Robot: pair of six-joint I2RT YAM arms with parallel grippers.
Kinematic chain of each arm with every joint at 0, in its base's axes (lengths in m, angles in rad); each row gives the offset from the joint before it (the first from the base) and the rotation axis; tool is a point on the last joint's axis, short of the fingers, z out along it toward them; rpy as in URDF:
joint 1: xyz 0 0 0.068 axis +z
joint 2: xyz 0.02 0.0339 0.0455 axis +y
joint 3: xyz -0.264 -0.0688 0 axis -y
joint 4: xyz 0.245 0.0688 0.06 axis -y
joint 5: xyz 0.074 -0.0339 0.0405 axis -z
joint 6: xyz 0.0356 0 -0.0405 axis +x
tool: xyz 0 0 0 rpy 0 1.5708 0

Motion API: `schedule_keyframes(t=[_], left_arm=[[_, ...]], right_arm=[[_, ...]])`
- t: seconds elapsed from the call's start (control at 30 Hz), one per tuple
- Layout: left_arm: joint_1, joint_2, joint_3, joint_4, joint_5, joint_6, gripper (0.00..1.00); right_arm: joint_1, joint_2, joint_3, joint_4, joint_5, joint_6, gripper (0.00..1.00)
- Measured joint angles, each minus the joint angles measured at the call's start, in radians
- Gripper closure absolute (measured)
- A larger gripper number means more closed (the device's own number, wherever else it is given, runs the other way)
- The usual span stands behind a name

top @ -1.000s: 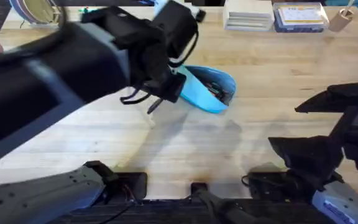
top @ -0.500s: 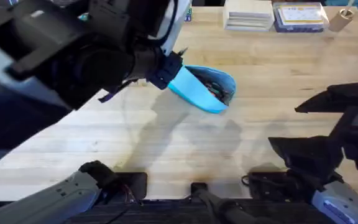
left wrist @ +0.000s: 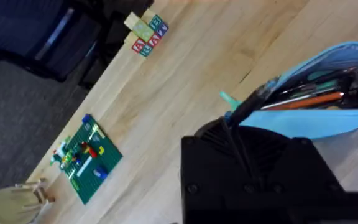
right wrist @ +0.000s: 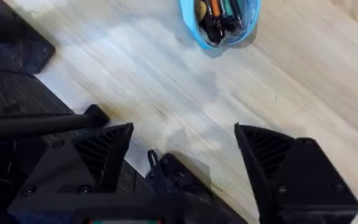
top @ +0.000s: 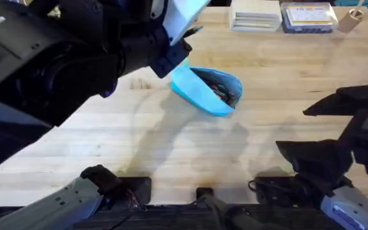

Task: Unzip the bag, pick up the pens from the table one at a time and place them inside, then zip the bag closed.

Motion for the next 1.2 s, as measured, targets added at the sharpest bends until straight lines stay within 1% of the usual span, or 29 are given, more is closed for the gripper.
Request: schedule_keyframes(t=[0.1,0.2,0.23,0.27,0.47,0.6,0.73,0.9,1.2], left_arm=[[0.000,0.000,0.000,0.014,0.029,0.015,0.958],[0.000,0.002,0.000,0.023,0.077,0.022,0.958],[0.000,0.003,0.000,0.025,0.099,0.024,0.958],[0.000,0.020,0.000,0.029,0.182,0.027,0.959],[0.000,0.071,0.000,0.029,0.300,0.032,0.958],[0.000,0.108,0.000,0.029,0.375,0.067,0.959],[0.000,0.139,0.000,0.042,0.417,0.097,0.959],[0.000,0.172,0.000,0.072,0.459,0.116,0.959],[0.000,0.207,0.000,0.092,0.493,0.122,0.959]], right_arm=[[0.000,0.000,0.000,0.000,0.000,0.000,0.003],[0.000,0.000,0.000,0.000,0.000,0.000,0.003],[0.000,0.000,0.000,0.000,0.000,0.000,0.003],[0.000,0.000,0.000,0.000,0.000,0.000,0.003],[0.000,0.000,0.000,-0.001,0.000,0.000,0.003],[0.000,0.000,0.000,0.000,0.000,0.000,0.003],[0.000,0.000,0.000,-0.001,0.000,0.000,0.004],[0.000,0.000,0.000,-0.001,0.000,0.000,0.004],[0.000,0.000,0.000,-0.001,0.000,0.000,0.004]])
